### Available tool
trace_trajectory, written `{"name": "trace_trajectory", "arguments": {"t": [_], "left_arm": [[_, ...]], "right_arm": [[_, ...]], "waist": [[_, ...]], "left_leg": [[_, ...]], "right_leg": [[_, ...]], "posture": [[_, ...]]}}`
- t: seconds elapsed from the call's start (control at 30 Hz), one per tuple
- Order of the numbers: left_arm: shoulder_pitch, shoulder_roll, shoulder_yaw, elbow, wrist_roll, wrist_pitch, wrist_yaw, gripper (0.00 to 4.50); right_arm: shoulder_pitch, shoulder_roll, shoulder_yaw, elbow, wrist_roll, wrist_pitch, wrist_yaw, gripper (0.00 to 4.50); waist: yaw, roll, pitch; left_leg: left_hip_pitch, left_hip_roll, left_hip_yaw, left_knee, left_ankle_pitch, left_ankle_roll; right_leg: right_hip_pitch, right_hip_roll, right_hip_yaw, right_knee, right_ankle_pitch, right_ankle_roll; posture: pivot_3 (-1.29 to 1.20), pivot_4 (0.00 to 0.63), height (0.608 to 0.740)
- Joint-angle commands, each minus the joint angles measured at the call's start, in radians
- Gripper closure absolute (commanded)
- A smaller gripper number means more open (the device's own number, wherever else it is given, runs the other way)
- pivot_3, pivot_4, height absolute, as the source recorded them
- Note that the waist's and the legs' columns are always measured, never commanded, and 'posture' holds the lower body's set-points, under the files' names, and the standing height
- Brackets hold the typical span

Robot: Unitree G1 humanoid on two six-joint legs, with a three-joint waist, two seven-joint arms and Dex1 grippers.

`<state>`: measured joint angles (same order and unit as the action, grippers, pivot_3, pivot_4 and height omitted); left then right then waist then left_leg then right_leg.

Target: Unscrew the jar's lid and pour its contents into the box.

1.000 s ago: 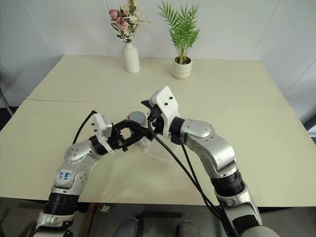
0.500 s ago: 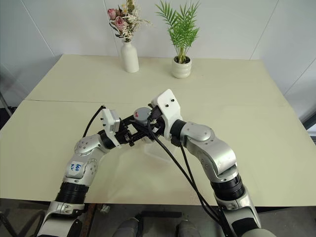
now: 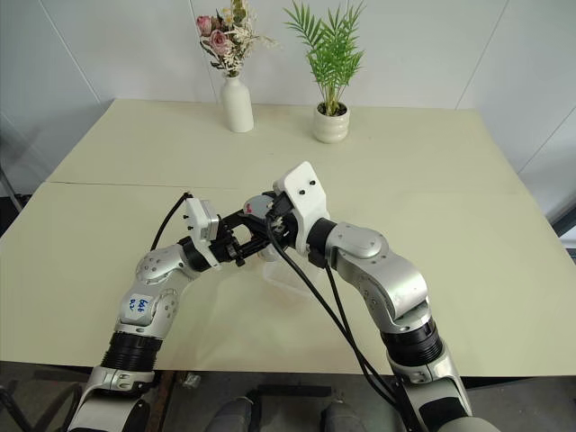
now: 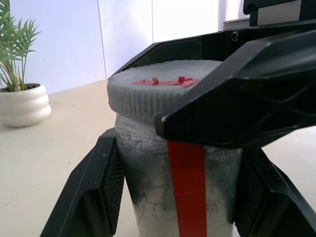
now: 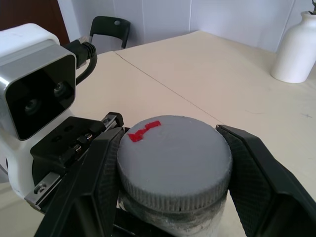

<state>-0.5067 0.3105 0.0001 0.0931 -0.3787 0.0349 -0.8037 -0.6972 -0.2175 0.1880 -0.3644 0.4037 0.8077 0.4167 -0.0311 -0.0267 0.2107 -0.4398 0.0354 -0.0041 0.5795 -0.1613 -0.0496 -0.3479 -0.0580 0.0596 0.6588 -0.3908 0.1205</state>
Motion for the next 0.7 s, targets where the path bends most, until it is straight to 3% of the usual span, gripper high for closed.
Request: {"name": "trace_trajectory", "arguments": {"t": [0.03,0.17,0.43,0.7], "left_arm": [[-0.004,0.011,0.001,-0.005,-0.003,-0.012,-0.03,2.1],[-0.007,0.022,0.009,0.004,-0.032,-0.004,-0.075,2.1],[-0.049,0.058,0.012,0.043,-0.111,0.057,-0.252,2.1],[-0.082,0.095,-0.031,0.086,-0.13,0.098,-0.434,2.1]], "right_arm": [[-0.009,0.005,-0.031,-0.065,0.035,-0.035,0.029,1.91],[-0.011,-0.018,-0.03,-0.071,0.06,-0.045,0.087,1.91],[-0.006,-0.187,-0.05,-0.092,0.158,-0.115,0.383,1.91],[-0.09,-0.292,-0.079,0.05,0.241,-0.178,0.68,1.91]], "waist": [[0.0,0.0,0.0],[0.0,0.0,0.0],[0.002,0.0,0.0],[-0.002,0.0,0.0]], "left_leg": [[0.0,0.0,0.0,0.0,0.0,0.0],[0.0,0.0,0.0,0.0,0.0,0.0],[0.0,0.0,0.0,0.0,0.0,0.0],[0.0,0.0,0.0,-0.001,0.0,0.0]], "right_leg": [[0.0,0.0,0.0,0.0,0.0,0.0],[0.0,0.0,0.0,0.0,0.0,0.0],[0.0,0.0,0.0,-0.001,0.0,0.0],[0.001,0.001,0.0,-0.002,0.0,0.0]], "posture": [[0.0,0.15,0.74],[0.0,0.15,0.74],[0.0,0.15,0.74],[0.0,0.15,0.74]]}}
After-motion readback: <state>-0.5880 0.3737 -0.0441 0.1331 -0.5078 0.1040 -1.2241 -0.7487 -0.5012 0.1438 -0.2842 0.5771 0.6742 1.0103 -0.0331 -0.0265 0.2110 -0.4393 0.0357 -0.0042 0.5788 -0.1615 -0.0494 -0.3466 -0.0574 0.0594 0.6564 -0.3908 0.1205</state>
